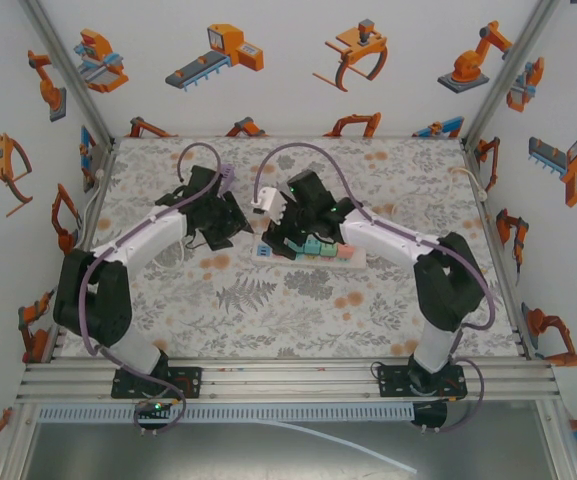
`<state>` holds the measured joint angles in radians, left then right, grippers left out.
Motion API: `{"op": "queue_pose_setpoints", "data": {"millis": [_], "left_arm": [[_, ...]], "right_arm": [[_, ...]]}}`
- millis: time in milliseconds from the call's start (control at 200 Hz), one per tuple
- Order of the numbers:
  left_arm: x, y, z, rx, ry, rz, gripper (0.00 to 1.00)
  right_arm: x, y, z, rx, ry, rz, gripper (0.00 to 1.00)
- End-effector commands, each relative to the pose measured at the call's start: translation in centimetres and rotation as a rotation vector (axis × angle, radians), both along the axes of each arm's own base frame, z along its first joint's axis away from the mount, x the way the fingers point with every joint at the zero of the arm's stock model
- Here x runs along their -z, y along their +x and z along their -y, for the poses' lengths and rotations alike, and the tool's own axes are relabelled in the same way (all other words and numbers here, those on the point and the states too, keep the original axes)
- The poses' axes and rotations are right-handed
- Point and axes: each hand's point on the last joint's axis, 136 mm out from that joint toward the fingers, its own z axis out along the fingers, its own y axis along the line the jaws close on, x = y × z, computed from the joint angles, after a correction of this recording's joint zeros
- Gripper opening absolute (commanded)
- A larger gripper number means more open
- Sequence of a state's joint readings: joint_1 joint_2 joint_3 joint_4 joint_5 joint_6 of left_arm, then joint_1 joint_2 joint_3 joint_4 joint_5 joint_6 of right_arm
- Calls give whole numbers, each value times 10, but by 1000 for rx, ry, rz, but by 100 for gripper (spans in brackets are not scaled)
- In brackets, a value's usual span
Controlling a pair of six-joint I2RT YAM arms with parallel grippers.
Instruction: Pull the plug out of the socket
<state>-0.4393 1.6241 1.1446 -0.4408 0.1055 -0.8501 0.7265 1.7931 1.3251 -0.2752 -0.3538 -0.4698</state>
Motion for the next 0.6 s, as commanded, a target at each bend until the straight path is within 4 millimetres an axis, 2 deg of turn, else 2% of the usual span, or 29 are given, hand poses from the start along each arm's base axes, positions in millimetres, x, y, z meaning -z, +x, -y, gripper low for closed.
{"op": "queue_pose_setpoints", "data": {"millis": [0,160,325,596], "left_arm": [[6,3,10,57,-17,-16,59],[24,3,20,112,-37,-50,56],[41,2,23,120,-36,-79,53],[62,-3,28,118,-41,-136,43]], "right_arm": [[5,7,0,-54,-61,68,70],[24,7,1,-68,-96,72,62],[33,5,1,-85,-106,84,53],[45,2,-8,-107,-111,77,52]]}}
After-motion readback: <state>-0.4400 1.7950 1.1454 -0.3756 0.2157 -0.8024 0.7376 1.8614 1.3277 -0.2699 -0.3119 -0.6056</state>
